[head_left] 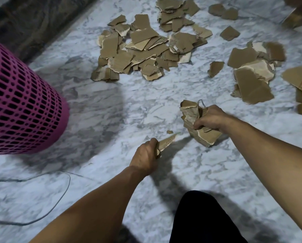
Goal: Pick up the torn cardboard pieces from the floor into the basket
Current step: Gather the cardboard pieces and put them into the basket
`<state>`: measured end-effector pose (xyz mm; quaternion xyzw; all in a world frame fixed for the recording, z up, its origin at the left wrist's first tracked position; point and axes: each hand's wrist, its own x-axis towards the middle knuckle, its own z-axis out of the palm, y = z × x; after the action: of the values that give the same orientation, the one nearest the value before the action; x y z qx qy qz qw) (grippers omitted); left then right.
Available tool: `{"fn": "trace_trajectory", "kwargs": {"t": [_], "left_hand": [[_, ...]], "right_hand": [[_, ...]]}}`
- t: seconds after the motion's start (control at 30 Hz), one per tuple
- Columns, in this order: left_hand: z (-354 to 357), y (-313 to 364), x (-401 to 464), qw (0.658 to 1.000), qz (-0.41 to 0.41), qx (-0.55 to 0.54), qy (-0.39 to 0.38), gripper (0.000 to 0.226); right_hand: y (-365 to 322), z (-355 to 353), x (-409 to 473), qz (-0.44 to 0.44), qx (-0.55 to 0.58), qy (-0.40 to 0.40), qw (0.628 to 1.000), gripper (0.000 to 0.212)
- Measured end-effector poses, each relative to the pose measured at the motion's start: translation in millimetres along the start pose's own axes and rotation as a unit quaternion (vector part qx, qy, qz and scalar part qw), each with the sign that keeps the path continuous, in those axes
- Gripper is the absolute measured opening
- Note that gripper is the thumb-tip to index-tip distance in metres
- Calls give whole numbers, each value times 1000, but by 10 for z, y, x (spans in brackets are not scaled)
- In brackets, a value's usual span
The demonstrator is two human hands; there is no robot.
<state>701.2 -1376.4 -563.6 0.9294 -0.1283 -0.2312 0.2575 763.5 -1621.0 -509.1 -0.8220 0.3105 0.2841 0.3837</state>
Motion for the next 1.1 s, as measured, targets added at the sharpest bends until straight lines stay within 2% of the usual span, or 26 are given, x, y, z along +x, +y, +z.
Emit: {"fn": "trace_trajectory", "kwargs": {"t": [0.13, 0.23, 0.27, 0.37, 0.47, 0.6, 0.8, 0.93, 1.1], "left_hand": [[-153, 212, 270, 985, -75, -156, 14, 13], [-215, 329, 538, 947, -125, -295, -14, 16], [-211, 345, 610, 942, -132, -307, -19, 19], [-151, 363, 727, 970, -122, -208, -16, 23], [-94, 406, 749, 989, -87, -121, 9, 16], [-22, 426, 757, 997, -10, -67, 32, 12], [79, 434, 720, 999, 45, -5, 19, 18], [-40, 468, 742, 1000, 22, -8, 0, 18], [-618, 481, 748, 999, -28, 4, 19, 21]], "right_hand": [[30, -45, -11, -3, 2, 8, 1000, 24], [56, -54, -30, -1, 0, 8, 1000, 24], [70, -53, -32, 1, -1, 8, 1000, 24], [119, -55, -23, 4, -5, 10, 1000, 24], [146, -80, -7, 2, -9, 10, 1000, 24], [178, -127, 50, 4, -8, 9, 1000, 24], [214, -150, 96, 5, -1, 13, 1000, 25], [188, -172, 41, 10, -1, 2, 1000, 25], [-72, -304, -167, -9, 2, 1, 1000, 25]]}}
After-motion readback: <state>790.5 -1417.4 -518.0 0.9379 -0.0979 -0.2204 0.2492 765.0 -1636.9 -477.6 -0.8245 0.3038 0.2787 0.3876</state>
